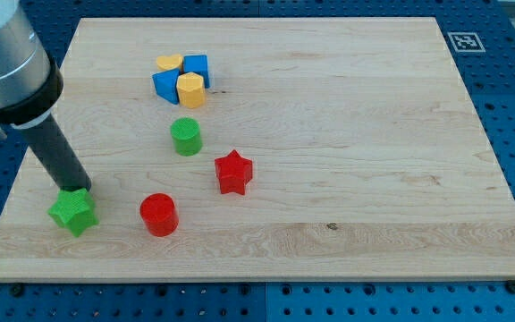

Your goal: Move green star towards the bottom left of the board

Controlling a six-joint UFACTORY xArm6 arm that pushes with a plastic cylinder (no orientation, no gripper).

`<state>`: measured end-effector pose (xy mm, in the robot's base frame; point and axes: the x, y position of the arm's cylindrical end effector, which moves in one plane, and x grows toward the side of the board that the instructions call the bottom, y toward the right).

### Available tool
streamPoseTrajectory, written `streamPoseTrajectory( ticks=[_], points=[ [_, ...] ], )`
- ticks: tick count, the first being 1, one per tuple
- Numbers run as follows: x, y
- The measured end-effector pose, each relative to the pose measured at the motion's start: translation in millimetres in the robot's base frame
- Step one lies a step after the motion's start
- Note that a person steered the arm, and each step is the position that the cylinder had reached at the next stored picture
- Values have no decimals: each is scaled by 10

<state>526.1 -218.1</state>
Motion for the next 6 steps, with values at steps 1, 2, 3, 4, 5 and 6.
streamPoseTrajectory(
  ticks=[1,2,3,4,5,6],
  points=[
    [82,0],
    [88,0],
    [63,0],
    [61,0],
    [11,0],
    [-86,0]
  ],
)
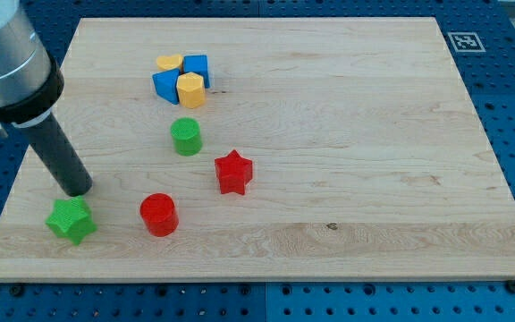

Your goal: Move green star towards the bottom left of the board

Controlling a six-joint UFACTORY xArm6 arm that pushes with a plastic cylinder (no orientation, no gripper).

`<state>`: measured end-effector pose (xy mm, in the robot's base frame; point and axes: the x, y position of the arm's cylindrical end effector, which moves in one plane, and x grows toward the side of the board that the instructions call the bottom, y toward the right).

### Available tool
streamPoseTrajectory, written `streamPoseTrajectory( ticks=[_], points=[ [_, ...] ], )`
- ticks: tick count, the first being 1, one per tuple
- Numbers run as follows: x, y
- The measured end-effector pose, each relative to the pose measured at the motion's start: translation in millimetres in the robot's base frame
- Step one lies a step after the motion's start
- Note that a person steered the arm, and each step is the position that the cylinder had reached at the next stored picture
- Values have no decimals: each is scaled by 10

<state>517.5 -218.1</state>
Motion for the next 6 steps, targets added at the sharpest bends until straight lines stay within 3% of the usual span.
streamPoseTrajectory(
  ticks=[2,6],
  points=[
    [-170,194],
    [157,210]
  ],
)
